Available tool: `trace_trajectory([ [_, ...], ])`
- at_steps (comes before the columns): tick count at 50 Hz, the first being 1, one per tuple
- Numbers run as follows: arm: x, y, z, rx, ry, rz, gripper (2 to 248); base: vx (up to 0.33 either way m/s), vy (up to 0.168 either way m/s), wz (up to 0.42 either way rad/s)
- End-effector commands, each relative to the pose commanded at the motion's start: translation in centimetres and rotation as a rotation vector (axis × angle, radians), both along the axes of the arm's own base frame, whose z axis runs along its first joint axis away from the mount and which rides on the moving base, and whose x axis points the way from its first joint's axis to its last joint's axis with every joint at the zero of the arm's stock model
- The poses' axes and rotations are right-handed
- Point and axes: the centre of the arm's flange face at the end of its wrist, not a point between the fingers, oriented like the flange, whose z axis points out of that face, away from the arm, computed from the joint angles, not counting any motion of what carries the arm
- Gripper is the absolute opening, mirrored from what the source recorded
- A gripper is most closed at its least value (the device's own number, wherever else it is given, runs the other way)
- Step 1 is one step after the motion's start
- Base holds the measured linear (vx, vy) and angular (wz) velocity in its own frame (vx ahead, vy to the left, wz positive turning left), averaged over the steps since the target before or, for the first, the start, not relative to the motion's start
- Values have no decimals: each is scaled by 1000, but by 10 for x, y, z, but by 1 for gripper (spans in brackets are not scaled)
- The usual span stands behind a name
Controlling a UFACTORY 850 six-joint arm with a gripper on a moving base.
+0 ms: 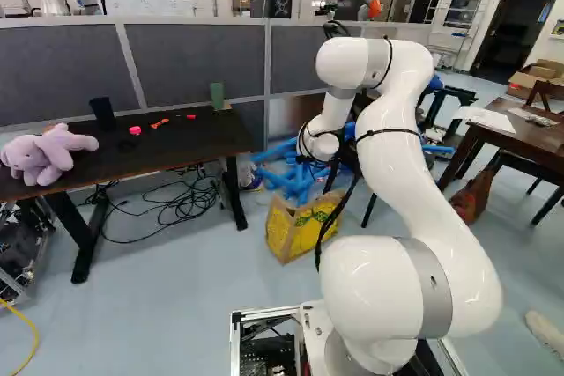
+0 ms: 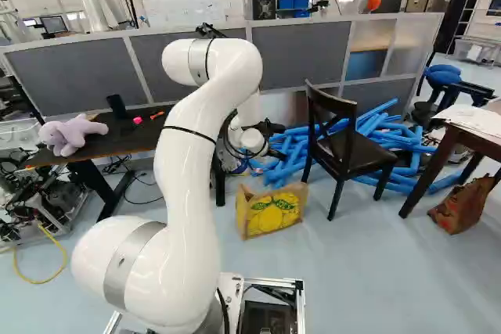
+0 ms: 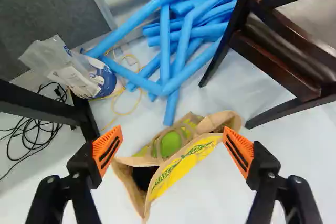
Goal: Pick up the bag on the ground and place it on the table
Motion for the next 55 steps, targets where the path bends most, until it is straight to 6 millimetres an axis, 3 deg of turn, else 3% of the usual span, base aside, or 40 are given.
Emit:
trace_trajectory([
  [22,24,-29,-41,20,61,-38,247,0,0,0],
  [55,26,-31,-94,99,161,-111,247,0,0,0],
])
